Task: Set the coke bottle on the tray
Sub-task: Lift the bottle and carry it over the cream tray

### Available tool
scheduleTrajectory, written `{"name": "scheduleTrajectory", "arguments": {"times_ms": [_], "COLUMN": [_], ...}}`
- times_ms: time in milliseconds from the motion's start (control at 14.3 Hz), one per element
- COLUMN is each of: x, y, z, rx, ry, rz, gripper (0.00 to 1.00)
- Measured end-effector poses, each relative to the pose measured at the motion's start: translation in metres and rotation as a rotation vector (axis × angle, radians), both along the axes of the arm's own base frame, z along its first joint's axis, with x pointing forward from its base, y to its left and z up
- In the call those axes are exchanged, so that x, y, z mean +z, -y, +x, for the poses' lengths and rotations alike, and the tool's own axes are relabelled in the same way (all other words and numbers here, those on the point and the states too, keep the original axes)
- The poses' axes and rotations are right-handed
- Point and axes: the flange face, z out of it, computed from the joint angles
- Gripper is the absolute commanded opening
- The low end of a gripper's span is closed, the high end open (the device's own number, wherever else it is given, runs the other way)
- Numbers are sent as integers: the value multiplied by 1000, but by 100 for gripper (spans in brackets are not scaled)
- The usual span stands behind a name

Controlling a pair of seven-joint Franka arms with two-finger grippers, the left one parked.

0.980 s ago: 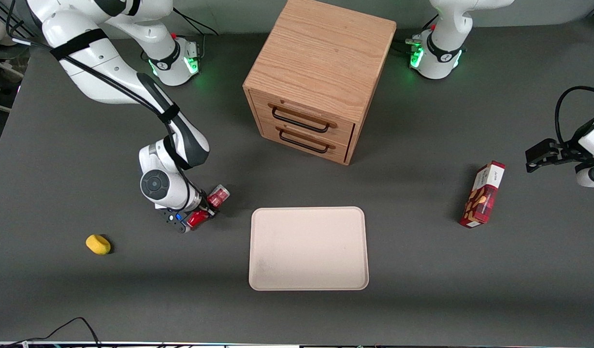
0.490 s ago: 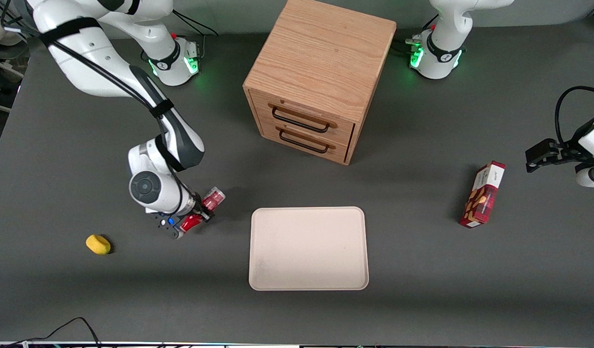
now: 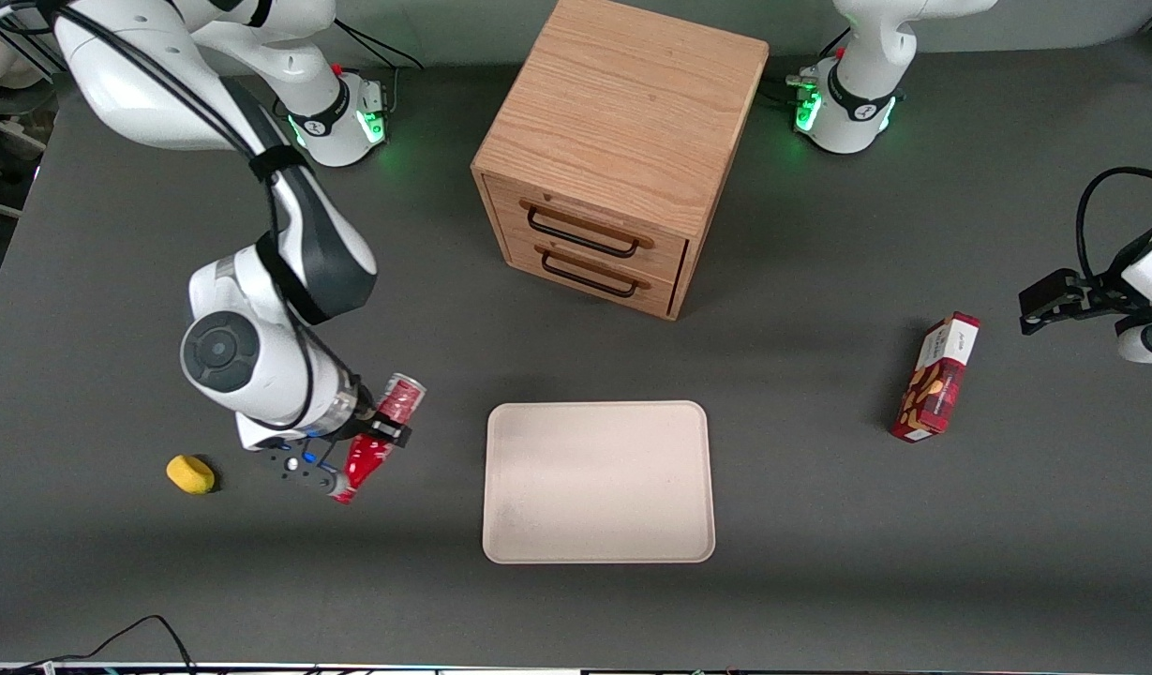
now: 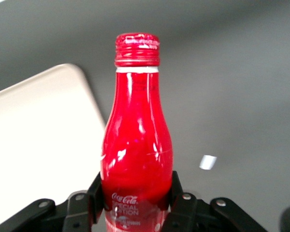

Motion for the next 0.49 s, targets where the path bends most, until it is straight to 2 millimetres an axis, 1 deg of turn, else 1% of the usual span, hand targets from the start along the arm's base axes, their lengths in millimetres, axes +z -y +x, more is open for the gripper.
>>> {"name": "scheduleTrajectory", "arguments": {"times_ms": [70,140,210,280,350,490], "x": [1,-4,-15,-30,-49,-84], "y": [-28,-56,-75,-86,-89,-81], "z": [-1,-2,0,3,9,20], "rx": [41,97,164,240,319,419], "ry": [15,25,29,28,23,9], "rz": [13,25,32,36,36,33], "gripper": [0,0,0,0,0,0]}}
